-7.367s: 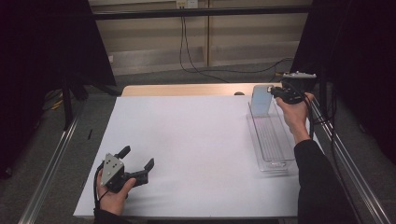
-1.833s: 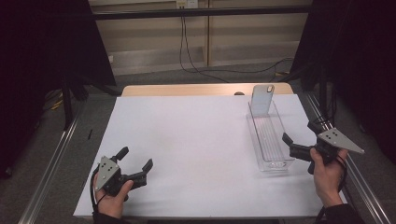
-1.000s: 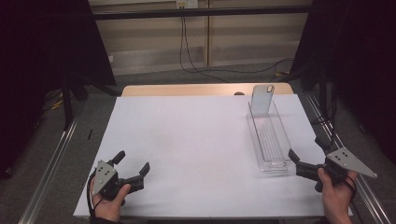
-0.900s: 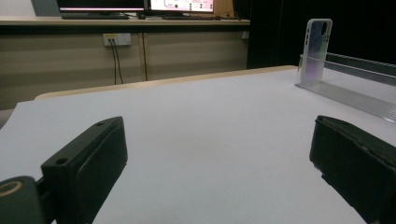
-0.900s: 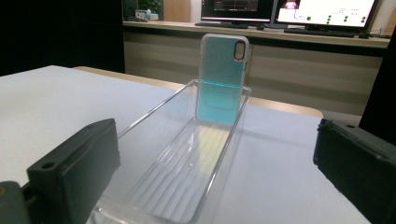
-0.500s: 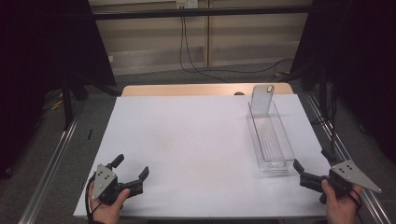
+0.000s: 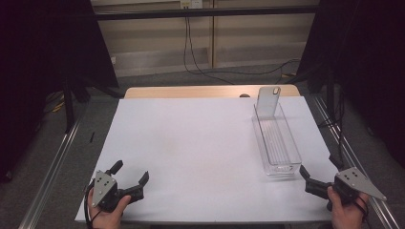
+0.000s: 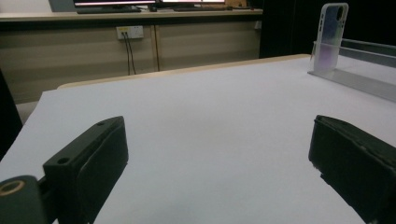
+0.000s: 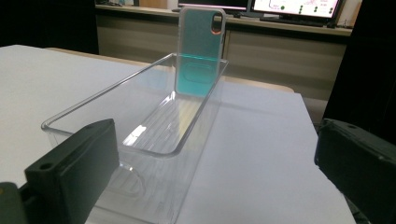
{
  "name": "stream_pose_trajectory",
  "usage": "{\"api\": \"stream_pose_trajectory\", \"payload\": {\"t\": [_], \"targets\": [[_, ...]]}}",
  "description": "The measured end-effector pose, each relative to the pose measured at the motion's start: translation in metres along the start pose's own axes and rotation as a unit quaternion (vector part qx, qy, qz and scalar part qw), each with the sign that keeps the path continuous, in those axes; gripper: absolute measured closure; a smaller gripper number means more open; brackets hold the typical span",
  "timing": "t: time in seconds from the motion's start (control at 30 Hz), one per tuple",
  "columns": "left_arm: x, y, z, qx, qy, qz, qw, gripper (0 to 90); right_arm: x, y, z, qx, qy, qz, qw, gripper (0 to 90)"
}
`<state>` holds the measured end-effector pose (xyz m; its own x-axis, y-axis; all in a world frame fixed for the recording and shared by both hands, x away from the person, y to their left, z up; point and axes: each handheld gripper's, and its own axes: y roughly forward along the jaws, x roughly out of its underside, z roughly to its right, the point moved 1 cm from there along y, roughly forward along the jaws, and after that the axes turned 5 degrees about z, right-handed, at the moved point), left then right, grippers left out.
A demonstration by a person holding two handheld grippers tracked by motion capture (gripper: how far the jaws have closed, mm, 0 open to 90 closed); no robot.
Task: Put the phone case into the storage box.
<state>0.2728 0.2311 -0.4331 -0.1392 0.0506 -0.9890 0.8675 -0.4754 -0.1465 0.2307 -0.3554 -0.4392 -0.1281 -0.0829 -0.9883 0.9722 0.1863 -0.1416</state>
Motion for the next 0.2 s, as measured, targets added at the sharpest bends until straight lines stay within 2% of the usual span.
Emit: {"api": "stream_pose_trajectory", "payload": {"t": [0.07,0.1,0.13,0.17,0.2], "targets": [[0.0018,0.0019,-0.0007,0.003,-0.004,-0.009,0.9999,4.1,-0.0006,0.0006,0.0002,0.0,0.005,0.002,1.0,0.0],[0.0027,0.0031,0.0001,0.001,0.002,-0.015,0.9999,4.1,-0.0004,0.0017,0.0003,0.002,0.005,0.002,1.0,0.0],[0.0026,0.0036,0.0013,-0.003,0.022,-0.017,0.9996,4.1,-0.0002,0.0027,0.0003,0.0,0.005,0.0,1.0,0.0],[0.002,0.0036,0.0029,0.003,0.028,-0.019,0.9994,3.9,-0.0001,0.0035,-0.0001,-0.002,0.005,0.0,1.0,0.0],[0.0016,0.0038,0.0041,0.012,0.021,-0.016,0.9996,3.5,-0.0003,0.0036,-0.0005,-0.004,0.002,0.0,1.0,0.0]]}}
